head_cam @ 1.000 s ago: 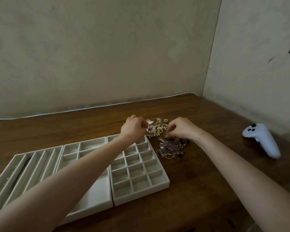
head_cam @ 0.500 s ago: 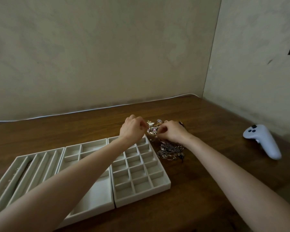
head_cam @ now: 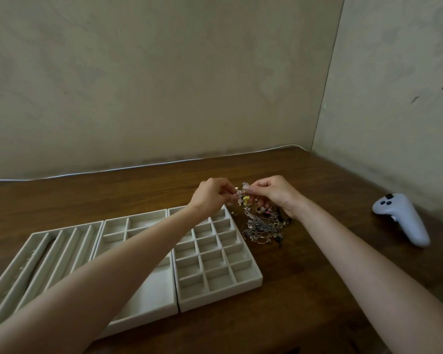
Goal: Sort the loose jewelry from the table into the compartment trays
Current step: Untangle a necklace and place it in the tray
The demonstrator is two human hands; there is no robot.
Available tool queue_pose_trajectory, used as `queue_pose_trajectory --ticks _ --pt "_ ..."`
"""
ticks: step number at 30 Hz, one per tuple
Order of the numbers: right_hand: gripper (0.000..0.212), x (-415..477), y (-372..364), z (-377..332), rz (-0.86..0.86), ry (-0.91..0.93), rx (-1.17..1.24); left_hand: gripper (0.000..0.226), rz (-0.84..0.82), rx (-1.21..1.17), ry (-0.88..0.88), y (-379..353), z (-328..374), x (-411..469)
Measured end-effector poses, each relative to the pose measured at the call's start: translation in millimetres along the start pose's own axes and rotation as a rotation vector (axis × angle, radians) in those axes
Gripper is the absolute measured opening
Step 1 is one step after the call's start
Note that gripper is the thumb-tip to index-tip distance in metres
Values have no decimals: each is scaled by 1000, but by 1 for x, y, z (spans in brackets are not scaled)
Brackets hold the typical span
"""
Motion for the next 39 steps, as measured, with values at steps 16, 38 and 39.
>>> queue_pose_trajectory --ticks 16,38,39 --pt "31 2 -10 5 43 -185 -776 37 -39 197 128 -14 -1 12" --pt "10 -4 12 3 167 -37 -55 45 -318 -170 38 -34 20 23" --pt "12 -4 12 1 170 -21 -19 46 -347 -281 54 -34 22 22"
Point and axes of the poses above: each hand's wrist, its own x-axis towards the middle knuckle, its own y-axis out of the back of the hand, z = x × y, the point moved 1 cm from there along x, towards the middle knuckle, and after that the axes turned 7 degrees about -z, right-handed, at the moved point
